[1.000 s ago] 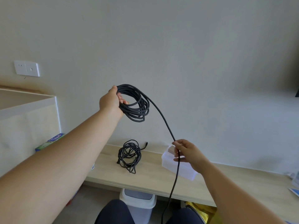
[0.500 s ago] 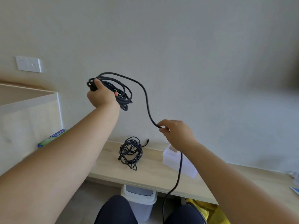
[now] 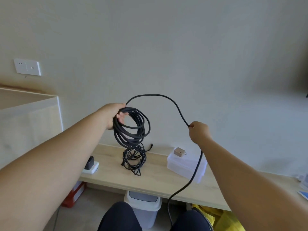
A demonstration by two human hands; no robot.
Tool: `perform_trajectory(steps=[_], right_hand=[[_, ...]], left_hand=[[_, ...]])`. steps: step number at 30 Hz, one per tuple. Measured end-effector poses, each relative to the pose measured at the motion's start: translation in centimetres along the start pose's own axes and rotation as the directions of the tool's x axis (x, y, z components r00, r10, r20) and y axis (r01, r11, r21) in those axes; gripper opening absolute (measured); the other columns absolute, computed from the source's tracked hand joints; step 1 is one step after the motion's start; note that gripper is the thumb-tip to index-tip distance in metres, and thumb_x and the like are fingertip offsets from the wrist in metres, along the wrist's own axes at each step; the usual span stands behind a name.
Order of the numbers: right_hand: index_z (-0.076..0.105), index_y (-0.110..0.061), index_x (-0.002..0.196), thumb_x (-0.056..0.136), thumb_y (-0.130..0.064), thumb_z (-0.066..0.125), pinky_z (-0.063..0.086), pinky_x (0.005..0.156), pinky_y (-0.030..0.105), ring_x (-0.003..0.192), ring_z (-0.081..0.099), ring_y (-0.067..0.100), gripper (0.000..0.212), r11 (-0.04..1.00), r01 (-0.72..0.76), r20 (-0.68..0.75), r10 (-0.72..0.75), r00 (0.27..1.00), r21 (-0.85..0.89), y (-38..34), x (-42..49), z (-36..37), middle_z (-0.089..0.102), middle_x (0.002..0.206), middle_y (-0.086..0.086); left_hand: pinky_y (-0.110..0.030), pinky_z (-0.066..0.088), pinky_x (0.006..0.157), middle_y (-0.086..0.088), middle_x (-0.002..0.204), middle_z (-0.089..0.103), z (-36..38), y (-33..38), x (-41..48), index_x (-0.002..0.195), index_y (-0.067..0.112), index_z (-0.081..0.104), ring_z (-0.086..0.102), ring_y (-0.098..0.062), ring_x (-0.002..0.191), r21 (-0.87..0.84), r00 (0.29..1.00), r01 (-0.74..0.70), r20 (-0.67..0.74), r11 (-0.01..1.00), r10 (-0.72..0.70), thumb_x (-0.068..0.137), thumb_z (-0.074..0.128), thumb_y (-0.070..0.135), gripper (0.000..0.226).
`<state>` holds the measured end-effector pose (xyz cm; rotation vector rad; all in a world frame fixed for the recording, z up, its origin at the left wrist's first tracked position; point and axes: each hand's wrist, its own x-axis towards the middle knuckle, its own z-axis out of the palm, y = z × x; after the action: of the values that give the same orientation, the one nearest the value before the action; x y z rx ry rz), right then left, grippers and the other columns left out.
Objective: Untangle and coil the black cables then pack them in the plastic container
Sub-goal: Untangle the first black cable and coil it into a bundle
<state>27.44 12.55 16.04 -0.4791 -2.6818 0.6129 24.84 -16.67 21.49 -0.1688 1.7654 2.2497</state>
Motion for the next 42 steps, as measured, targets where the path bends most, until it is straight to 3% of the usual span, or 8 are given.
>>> perform_trajectory(steps=[6,11,16,20,26,34,38,42], right_hand=[[0.064,-0.012,0.105,0.097,-0.026,0.046,0.046,0.059,0.027,0.062,0.057,0.017,0.023,0.995,-0.087,0.182,0.076,0.98,0.055,5.1,-1.6,0.6,0.068,0.079,0.005],[0.065,-0.006,0.1,0.091,-0.038,0.06,0.042,0.05,0.023,0.052,0.044,0.015,0.033,0.886,-0.193,0.42,-0.003,0.907,0.422,5.8,-4.4,1.0,0.052,0.062,0.004],[0.064,-0.024,0.109,0.097,-0.027,0.051,0.049,0.065,0.023,0.063,0.056,0.009,0.019,0.939,0.276,0.384,-0.337,0.86,0.207,0.7,-6.1,0.2,0.064,0.078,-0.002],[0.056,-0.033,0.127,0.101,-0.037,0.038,0.04,0.078,0.026,0.105,0.055,0.015,0.033,0.58,0.771,0.362,-0.681,0.636,-0.264,-4.8,-8.1,-2.2,0.058,0.113,-0.006],[0.075,-0.026,0.087,0.079,-0.03,0.065,0.039,0.048,0.021,0.059,0.063,0.018,0.014,0.182,0.949,-0.05,-0.983,0.175,-0.258,-9.6,-8.5,-5.6,0.066,0.073,-0.004],[0.058,-0.012,0.063,0.069,-0.063,0.06,0.023,0.044,0.017,0.046,0.043,0.016,0.051,0.506,0.841,-0.378,-0.829,0.411,-0.195,-8.3,-5.5,-7.5,0.049,0.057,-0.005],[0.06,-0.016,0.07,0.069,-0.049,0.076,0.034,0.053,0.023,0.056,0.047,0.006,0.038,0.648,0.761,-0.272,-0.735,0.621,-0.015,-7.0,-5.2,-7.8,0.054,0.067,-0.008],[0.063,-0.026,0.077,0.074,-0.04,0.076,0.036,0.057,0.01,0.055,0.05,-0.007,0.019,0.73,0.602,-0.006,-0.635,0.773,0.325,-6.4,-5.4,-8.4,0.062,0.079,-0.011]], left_hand=[[-0.012,0.023,0.027,0.006,0.033,0.032,0.7,-0.5,0.0,0.079,0.001,0.051,0.026,-0.003,0.023,-0.279,0.992,0.019,0.124,0.96,0.017,0.101,0.039,0.028,0.037],[-0.015,0.032,0.034,0.0,0.042,0.04,1.1,0.6,0.3,0.068,0.008,0.044,0.032,-0.011,0.029,-0.642,0.95,-0.259,-0.304,0.722,0.07,0.094,0.039,0.007,0.026],[-0.019,0.041,0.04,-0.002,0.046,0.051,0.8,0.5,1.5,0.072,0.008,0.049,0.046,-0.015,0.036,-0.453,0.762,-0.472,-0.641,0.757,0.092,0.099,0.038,0.029,0.035],[-0.019,0.044,0.043,-0.004,0.059,0.054,1.0,-0.4,2.5,0.089,0.0,0.053,0.05,-0.011,0.036,-0.143,0.646,-0.549,-0.698,0.824,0.309,0.097,0.042,0.041,0.043],[-0.023,0.039,0.045,-0.005,0.05,0.048,4.1,-3.3,-0.9,0.07,0.007,0.05,0.046,-0.012,0.034,0.381,0.673,-0.617,-0.199,0.689,0.712,0.098,0.043,0.038,0.042],[-0.019,0.026,0.037,0.0,0.049,0.038,7.5,-4.4,-5.1,0.085,0.006,0.059,0.026,-0.011,0.035,0.021,0.868,-0.253,0.446,0.967,0.217,0.098,0.042,0.034,0.035],[-0.019,0.026,0.038,0.002,0.053,0.035,7.4,-4.1,-5.5,0.093,0.004,0.059,0.026,-0.008,0.037,0.141,0.804,-0.237,0.584,0.961,0.112,0.086,0.046,0.059,0.057],[-0.017,0.023,0.039,0.004,0.054,0.034,7.2,-4.2,-5.8,0.098,0.003,0.057,0.026,-0.004,0.037,0.268,0.777,-0.301,0.625,0.915,0.072,0.088,0.056,0.034,0.032]])
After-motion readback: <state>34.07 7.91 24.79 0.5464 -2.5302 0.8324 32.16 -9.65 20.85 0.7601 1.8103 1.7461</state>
